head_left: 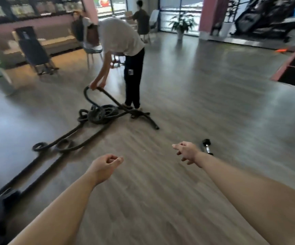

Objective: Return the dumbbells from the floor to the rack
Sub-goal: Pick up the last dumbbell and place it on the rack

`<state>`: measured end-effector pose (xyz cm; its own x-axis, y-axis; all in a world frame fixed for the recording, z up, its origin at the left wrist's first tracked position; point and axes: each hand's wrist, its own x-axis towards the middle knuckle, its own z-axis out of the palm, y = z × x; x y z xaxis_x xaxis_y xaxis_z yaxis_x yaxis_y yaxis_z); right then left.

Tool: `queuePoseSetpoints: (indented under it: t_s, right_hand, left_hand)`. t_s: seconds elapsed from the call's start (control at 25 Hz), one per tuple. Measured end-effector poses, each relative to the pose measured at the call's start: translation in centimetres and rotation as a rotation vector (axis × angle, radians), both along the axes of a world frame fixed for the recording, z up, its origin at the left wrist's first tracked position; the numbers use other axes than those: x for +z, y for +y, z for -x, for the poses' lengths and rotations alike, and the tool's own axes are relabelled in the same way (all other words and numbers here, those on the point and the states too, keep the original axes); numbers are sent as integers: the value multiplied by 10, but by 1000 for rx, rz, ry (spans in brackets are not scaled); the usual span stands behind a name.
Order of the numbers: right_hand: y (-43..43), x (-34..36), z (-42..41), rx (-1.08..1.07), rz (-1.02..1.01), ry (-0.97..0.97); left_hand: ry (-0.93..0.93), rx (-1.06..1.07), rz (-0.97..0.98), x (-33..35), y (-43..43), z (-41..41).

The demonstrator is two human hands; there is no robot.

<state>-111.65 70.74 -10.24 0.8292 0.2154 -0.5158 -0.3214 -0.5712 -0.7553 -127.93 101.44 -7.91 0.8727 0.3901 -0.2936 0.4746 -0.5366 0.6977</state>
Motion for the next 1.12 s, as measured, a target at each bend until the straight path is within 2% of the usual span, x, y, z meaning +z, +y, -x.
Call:
queuePoseSetpoints:
  t_s: [0.32,0.72,0.92,1.12]
  right_hand:
    - [-104,-36,-86,-339,22,59]
    - [-141,-46,-207,-829,-60,84]
    - [-170,-54,-260,-950,-109,72]
    - [-214,-85,-341,-994,-151,138]
  left_hand:
    - [34,-371,-15,-28,-67,-217]
    - [6,-701,-33,-11,-109,-493]
    - [17,-856,-39,-19,-183,-578]
    - [91,-975,-89,-36,-254,-658]
